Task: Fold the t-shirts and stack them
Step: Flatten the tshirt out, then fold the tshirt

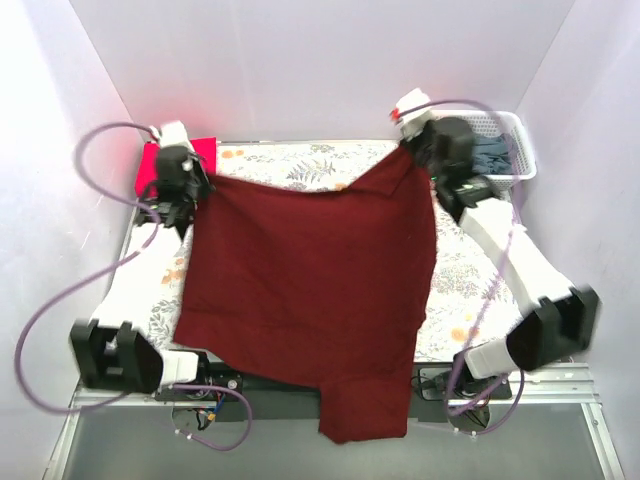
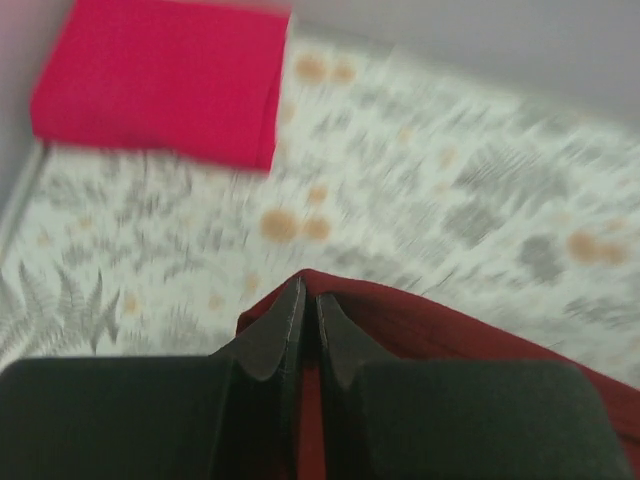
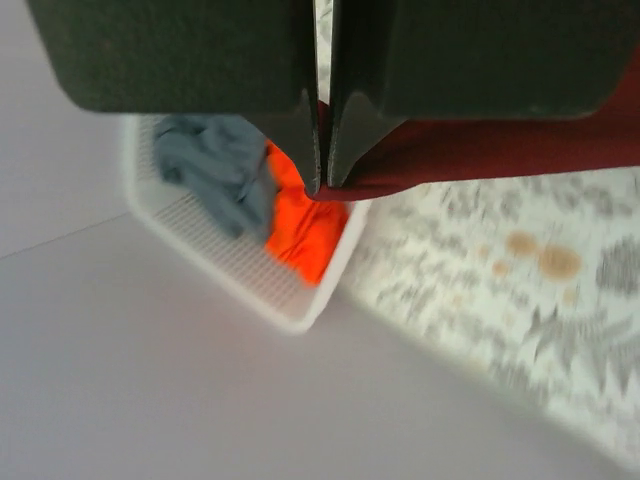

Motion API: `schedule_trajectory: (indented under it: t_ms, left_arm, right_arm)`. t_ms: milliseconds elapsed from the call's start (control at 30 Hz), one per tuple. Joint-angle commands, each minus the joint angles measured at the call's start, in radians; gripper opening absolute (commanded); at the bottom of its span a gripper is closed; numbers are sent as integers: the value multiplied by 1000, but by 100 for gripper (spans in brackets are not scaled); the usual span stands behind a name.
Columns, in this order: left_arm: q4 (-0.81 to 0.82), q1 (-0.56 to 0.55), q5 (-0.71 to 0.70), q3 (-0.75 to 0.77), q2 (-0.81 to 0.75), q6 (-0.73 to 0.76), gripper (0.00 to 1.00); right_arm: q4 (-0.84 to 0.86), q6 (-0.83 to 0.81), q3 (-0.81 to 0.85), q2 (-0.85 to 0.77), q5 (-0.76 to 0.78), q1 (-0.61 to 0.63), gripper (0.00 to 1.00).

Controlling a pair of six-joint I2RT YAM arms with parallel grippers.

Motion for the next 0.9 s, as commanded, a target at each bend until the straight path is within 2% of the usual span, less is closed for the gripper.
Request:
schedule_trajectory:
  t_ms: [0,133,267,433,600,867]
  left_arm:
    - [170,11,-113,-133,70,-24,0]
    - [247,37,-111,-168,285,-31,0]
    - [298,54,-105,-121,449,-16,0]
    - [303,74,-98,-46,600,12,0]
    - [280,77,-110,20,654,18,0]
    - [238,86,-124,37,615,42,0]
  right_arm:
    - [208,-1,-94,71,-14,-3,1]
    - [217,35,-86,244,-18,-3,1]
    - [220,47,-44,420,-18,-4,1]
    - [220,42,8,537,-12,-17,1]
    - [207,45,25,544,-21,-21,1]
    - [87,140,-6,447,-49,-21,1]
